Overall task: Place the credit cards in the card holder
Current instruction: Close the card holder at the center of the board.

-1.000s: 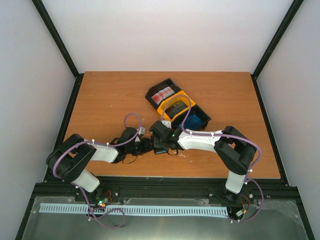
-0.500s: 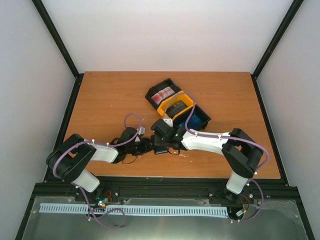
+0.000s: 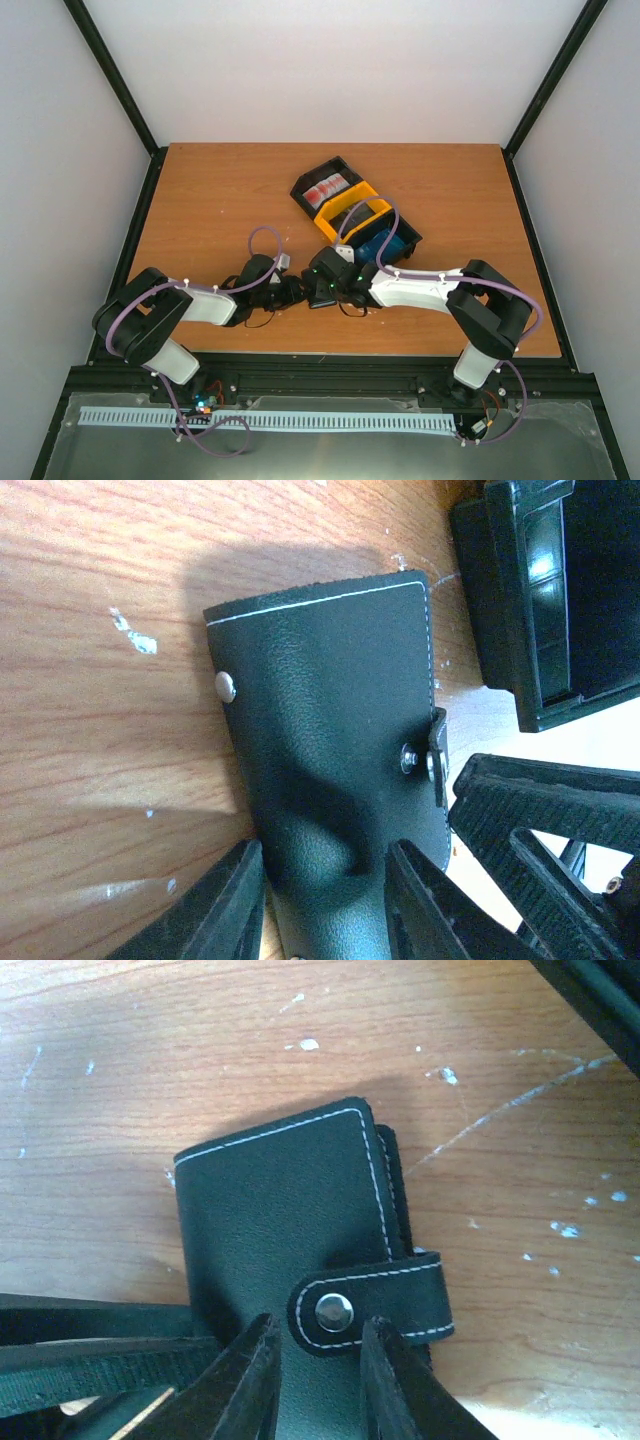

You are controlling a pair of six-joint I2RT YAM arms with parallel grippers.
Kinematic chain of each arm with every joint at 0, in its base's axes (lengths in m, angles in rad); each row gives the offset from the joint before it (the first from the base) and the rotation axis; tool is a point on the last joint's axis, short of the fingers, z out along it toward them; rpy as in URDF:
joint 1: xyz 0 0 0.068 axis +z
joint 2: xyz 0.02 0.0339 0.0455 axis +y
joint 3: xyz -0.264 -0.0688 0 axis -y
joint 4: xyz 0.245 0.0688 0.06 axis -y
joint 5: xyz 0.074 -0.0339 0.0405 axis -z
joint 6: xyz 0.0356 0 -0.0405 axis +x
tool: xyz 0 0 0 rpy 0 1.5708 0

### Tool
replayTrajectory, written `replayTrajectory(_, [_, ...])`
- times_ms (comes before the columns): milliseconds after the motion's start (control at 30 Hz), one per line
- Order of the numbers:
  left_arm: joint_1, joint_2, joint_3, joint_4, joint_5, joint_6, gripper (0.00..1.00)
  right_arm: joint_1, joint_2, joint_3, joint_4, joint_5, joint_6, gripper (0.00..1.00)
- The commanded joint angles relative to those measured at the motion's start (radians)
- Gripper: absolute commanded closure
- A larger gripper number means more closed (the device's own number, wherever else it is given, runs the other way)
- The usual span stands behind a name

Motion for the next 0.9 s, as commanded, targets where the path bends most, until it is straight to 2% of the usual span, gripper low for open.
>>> replayTrajectory(0, [0.000, 0.046, -0.041, -0.163, -0.044, 0.003, 0.64, 0.008, 0.016, 0.007, 0.054, 0.012, 0.025, 0.75])
replayTrajectory(700, [0.000, 0.049, -0.042, -0.160, -0.045, 0.004, 0.64, 0.008, 0.045, 0.033, 0.064, 0.020, -0.008, 0.76])
replayTrajectory(867, [0.000, 0.049, -0.042, -0.160, -0.047, 0.004, 0.64, 0.008, 0.022, 0.030, 0.038, 0.064, -0.012, 0.77])
